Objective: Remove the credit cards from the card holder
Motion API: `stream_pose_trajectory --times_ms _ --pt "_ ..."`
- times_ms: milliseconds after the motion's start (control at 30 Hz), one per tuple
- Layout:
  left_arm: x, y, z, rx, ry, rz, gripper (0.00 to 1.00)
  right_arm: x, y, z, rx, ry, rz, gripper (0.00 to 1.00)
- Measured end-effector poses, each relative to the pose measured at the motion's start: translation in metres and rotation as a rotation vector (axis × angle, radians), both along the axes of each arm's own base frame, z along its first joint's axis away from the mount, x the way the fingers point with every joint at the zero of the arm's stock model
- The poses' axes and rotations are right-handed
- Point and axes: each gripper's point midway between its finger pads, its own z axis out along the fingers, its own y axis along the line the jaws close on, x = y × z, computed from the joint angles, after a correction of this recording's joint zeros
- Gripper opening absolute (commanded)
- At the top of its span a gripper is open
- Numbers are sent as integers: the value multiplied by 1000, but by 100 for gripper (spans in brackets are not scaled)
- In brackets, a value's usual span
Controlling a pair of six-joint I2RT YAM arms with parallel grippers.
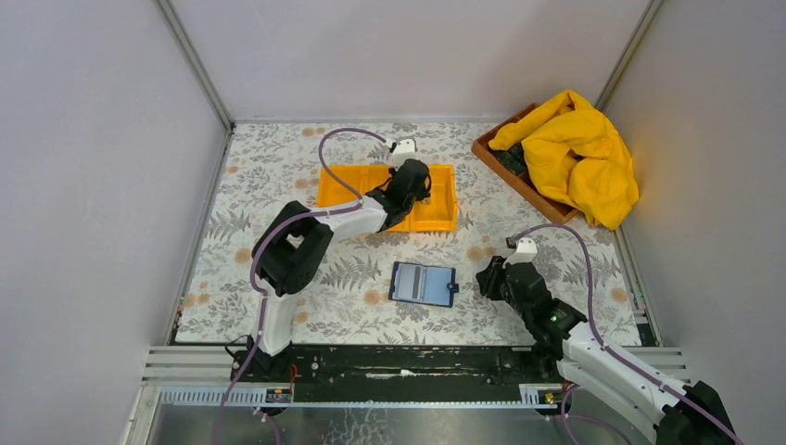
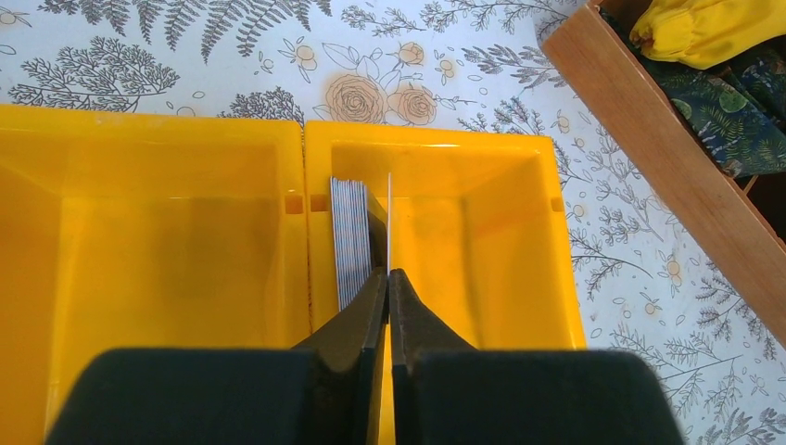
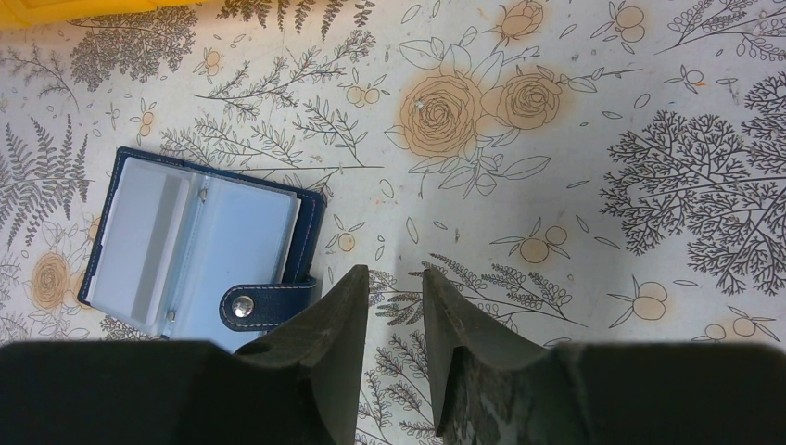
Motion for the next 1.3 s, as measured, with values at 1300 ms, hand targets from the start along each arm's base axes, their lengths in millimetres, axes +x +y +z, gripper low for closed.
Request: stream_pose_trajectory --times_ms 1300 --pt "-6 4 5 45 -17 -10 17 0 0 0 0 0 0 35"
